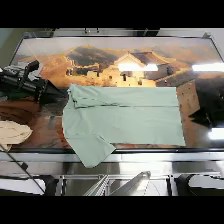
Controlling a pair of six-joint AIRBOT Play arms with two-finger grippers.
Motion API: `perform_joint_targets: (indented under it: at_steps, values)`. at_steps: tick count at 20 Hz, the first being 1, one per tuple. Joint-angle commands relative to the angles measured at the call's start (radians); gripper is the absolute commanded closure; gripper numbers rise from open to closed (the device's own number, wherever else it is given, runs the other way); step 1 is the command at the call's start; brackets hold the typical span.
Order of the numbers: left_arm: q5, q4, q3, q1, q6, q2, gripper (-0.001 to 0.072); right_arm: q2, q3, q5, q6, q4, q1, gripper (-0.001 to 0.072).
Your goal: Fold the shirts.
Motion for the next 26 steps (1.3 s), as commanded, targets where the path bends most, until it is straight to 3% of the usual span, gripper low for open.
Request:
perform_joint_targets:
  at_steps: [1, 6, 11, 13, 14, 24, 26]
  values:
    - [0.13, 0.01, -0.335, 0.045, 0.098, 0.226, 0.0018, 0.035, -0.203, -0.034, 0.003, -0.102, -0.092, 0.0274]
    - [0.189, 0.011, -0.608, 0.127, 0.118, 0.409, 0.0017, 0.03, -0.322, -0.192, -0.016, -0.134, -0.031, 0.0274]
    - [0.262, 0.011, -0.789, 0.216, 0.077, 0.567, 0.0018, 0.026, -0.322, -0.193, -0.024, -0.109, 0.076, 0.0282]
    - [0.288, 0.025, -0.868, 0.223, 0.074, 0.595, 0.0018, 0.026, -0.322, -0.193, -0.024, -0.092, 0.1, 0.0474]
    - [0.295, 0.043, -0.902, 0.223, 0.069, 0.592, 0.0018, 0.026, -0.322, -0.196, -0.024, -0.09, 0.109, 0.0677]
    - [0.414, 0.061, -0.949, 0.209, 0.121, 0.249, 0.0019, 0.026, -0.317, -0.192, -0.021, -0.052, 0.115, 0.069]
    - [0.452, -0.005, -0.948, 0.154, 0.172, 0.211, 0.0164, 0.026, -0.317, -0.183, -0.021, -0.052, 0.115, 0.069]
